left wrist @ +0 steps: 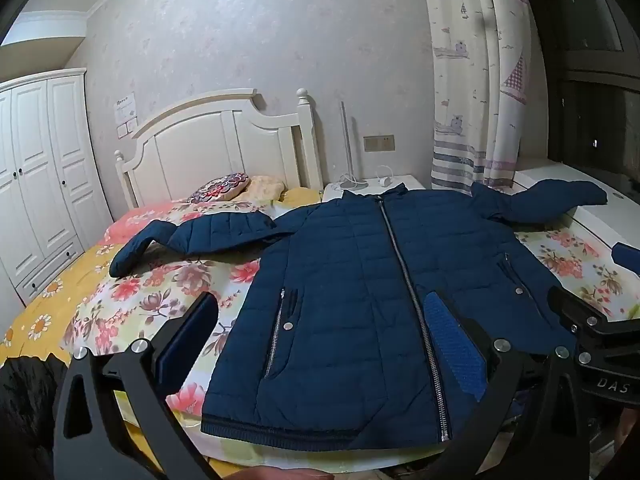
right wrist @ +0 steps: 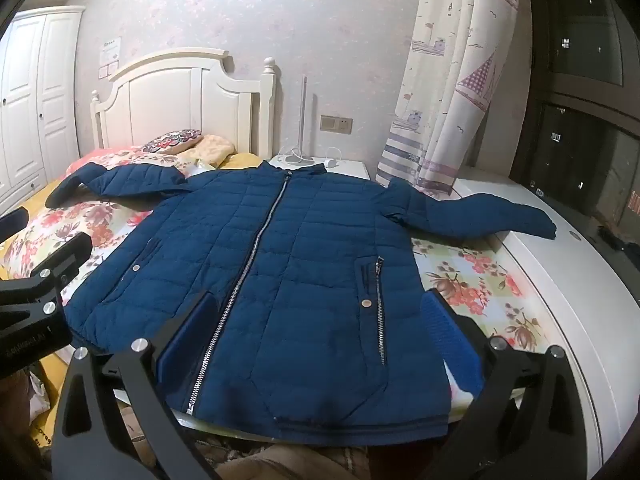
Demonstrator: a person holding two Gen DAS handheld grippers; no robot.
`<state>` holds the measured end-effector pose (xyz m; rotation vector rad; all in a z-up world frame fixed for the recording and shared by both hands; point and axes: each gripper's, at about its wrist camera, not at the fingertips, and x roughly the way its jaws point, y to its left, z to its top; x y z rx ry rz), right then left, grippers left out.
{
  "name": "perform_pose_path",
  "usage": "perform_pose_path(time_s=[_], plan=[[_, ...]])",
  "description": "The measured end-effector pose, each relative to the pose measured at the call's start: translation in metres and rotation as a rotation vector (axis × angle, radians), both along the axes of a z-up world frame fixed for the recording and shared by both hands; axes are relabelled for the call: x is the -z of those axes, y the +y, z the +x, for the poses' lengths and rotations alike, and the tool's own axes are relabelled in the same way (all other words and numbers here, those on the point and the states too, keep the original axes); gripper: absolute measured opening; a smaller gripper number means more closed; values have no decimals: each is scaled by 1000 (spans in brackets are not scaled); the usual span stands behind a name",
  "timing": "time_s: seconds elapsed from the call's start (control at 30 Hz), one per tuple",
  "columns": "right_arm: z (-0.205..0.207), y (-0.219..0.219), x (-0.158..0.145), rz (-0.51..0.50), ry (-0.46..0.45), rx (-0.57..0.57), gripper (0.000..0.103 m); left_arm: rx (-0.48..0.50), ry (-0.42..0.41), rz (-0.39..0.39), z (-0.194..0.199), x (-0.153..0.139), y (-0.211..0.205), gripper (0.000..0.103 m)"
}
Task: Fold large clothes
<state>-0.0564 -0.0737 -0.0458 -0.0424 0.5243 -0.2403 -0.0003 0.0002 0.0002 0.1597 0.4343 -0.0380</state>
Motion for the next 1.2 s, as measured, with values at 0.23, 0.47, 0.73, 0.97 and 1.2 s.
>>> perform_pose_path(time_s=[0.23,0.47,0.73,0.97,1.2], plan=[[-1,2,0,5,2,-1,101,4,7,2,-2,0,-2,99],[-2,6,-2,6,7,-6,101,4,14,-9,-3,-2,5,99],[0,8,0,5,11,-6,101,-1,19,-13,-3,-3,2,99],[2,8,3,4,14,-14,101,2,21,-7,-6,-4,-1,99],[2,9,4,5,16,-16,101,1,22,-17,1,2,1,99]])
